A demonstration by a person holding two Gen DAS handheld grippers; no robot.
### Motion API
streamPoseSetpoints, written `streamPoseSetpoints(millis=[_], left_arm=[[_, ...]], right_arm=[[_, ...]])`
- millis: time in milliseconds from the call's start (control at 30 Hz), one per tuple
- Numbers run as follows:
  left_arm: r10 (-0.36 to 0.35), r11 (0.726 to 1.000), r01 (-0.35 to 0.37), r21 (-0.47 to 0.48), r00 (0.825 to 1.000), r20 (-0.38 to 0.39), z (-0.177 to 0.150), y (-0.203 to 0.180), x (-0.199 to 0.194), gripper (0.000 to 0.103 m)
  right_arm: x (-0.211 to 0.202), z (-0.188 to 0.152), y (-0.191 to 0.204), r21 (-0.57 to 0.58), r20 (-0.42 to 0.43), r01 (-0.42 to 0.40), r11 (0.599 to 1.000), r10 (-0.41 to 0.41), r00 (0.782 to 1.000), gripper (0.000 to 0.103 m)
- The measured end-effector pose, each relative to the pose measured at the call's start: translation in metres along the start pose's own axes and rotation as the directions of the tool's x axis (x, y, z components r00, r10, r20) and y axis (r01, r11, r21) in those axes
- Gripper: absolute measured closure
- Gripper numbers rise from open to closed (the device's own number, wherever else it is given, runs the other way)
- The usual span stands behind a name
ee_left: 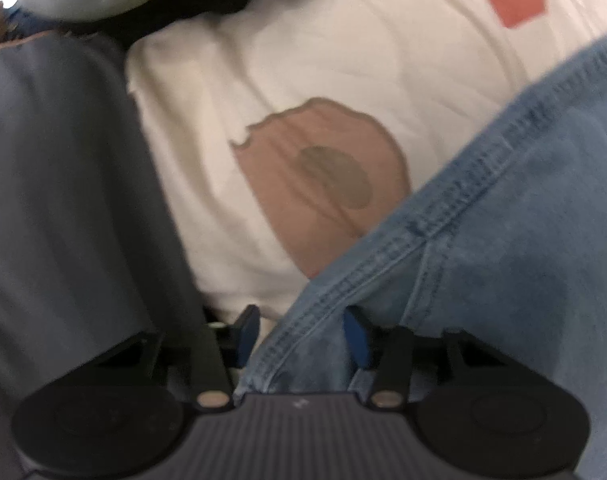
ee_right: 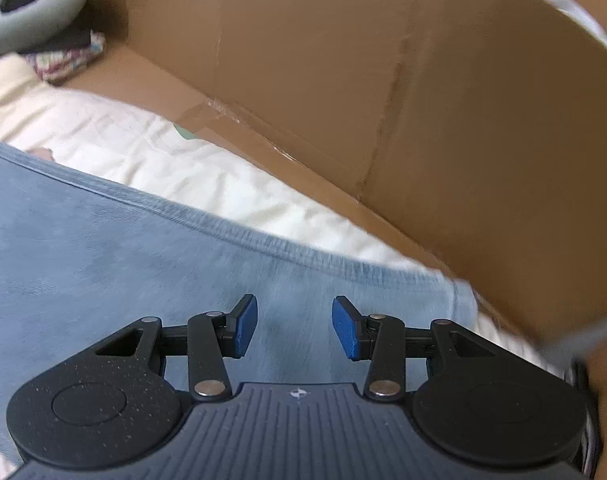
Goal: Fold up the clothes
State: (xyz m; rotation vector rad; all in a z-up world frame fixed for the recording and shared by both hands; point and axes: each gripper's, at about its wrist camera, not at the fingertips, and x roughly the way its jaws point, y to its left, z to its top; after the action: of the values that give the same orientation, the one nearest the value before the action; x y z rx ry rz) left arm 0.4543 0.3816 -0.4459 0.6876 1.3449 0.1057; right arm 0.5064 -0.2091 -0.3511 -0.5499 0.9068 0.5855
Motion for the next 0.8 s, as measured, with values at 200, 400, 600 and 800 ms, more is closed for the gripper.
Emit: streamPoseSetpoints(millis=[200,400,600,800], left_arm=[[-0.01,1.0,0.01,0.007,0.999,0.032,-0.007,-0.007,-0.002,0.081],[0.007,1.0,-0.009,0.023,0.998,0.066,-0.011,-0.009,-0.009,0.09],[0.025,1.0,-0.026,0.008,0.995,0.096,-0.017,0.003,-0.022,0.092],[0.039,0.999,-0.038,-0.012,0.994,0.103,-0.025,0.011,-0.028,0.092]], right_arm=[[0.024,0.015,-0.012,-0.052,-0.033,0.01,0.999,-0.011,0.999,0.052],[0.029,0.023,-0.022,-0.134,-0.079,-0.027,0.991,0.016,0.997,0.038],[0.029,0.032,-0.056,-0.13,-0.153,-0.044,0.991,0.024,0.988,0.034],[0.02,0.01,-0.102,0.091,-0.133,0.009,0.996,0.003,0.991,0.038]])
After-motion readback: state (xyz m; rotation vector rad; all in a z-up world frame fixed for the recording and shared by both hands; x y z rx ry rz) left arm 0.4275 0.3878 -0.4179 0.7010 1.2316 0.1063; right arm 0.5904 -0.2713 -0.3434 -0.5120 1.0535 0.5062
